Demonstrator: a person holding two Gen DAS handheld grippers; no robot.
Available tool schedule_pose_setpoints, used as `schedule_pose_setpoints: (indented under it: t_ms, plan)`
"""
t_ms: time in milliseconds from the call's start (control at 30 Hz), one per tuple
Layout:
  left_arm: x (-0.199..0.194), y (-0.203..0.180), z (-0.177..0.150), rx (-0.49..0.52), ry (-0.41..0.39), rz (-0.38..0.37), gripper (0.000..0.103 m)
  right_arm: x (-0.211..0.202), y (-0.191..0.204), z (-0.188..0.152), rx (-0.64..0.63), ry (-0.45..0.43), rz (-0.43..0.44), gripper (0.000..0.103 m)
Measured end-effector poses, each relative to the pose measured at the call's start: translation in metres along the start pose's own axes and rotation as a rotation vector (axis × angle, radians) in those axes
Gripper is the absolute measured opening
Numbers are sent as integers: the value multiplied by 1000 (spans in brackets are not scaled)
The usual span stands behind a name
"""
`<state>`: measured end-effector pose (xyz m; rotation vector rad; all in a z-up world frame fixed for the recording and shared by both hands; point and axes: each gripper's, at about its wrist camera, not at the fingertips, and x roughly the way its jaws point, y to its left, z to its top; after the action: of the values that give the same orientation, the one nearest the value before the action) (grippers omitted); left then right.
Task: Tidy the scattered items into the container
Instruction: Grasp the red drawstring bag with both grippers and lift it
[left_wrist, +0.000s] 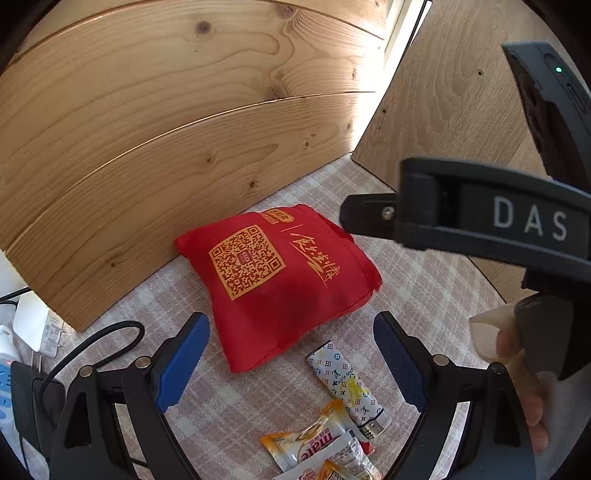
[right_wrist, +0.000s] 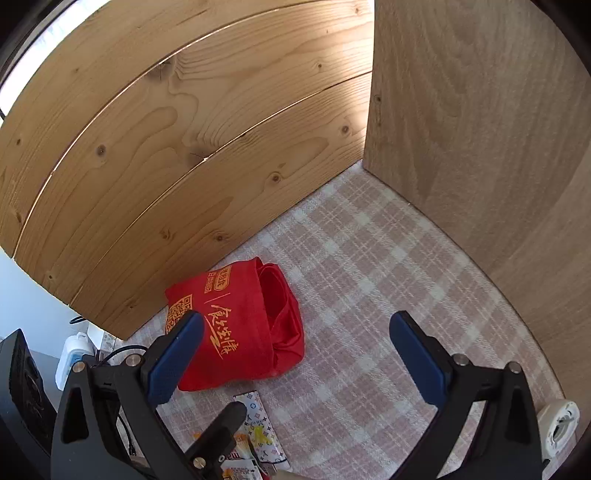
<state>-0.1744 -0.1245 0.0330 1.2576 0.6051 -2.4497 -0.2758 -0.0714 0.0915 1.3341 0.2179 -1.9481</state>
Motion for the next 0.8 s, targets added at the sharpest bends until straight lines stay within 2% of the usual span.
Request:
schedule_pose_setpoints:
  t_ms: [67,167,267,300,333,400,467,533,633,700,800]
  plan:
    - [4,3,2,-8,3,-8,90,14,-1,4,12,24,25,101]
    - [13,9,6,-19,24,-40,90,40,-3,7,24,83,17,101]
    - [19,16,9,-47,38,-99,89,57,-6,3,65,118,72,101]
    - [20,18,10,-54,38,-113,89,56,-4,3,58,105,75,95]
    - [18,16,13,-58,31,-122,88,56,-3,4,56,112,103,82]
    - [13,16,10,-47,4,-151,87,55,-6,5,95,126,178,62]
    - [7,12,9,-29,0,-167,78,53,-14,5,134,129,185,60]
    - [5,6,7,2,10,-182,78,51,-22,2,158,122,188,57]
    - [-3,1,2,20,18,-214,71,40,-32,-8,176,117,199,54]
    - [-18,-5,-1,36,22,-252,72,24,-37,-17,175,102,211,54]
    - [-50,-30,-12,137,-33,-265,71,-12,-49,-38,189,32,211,53]
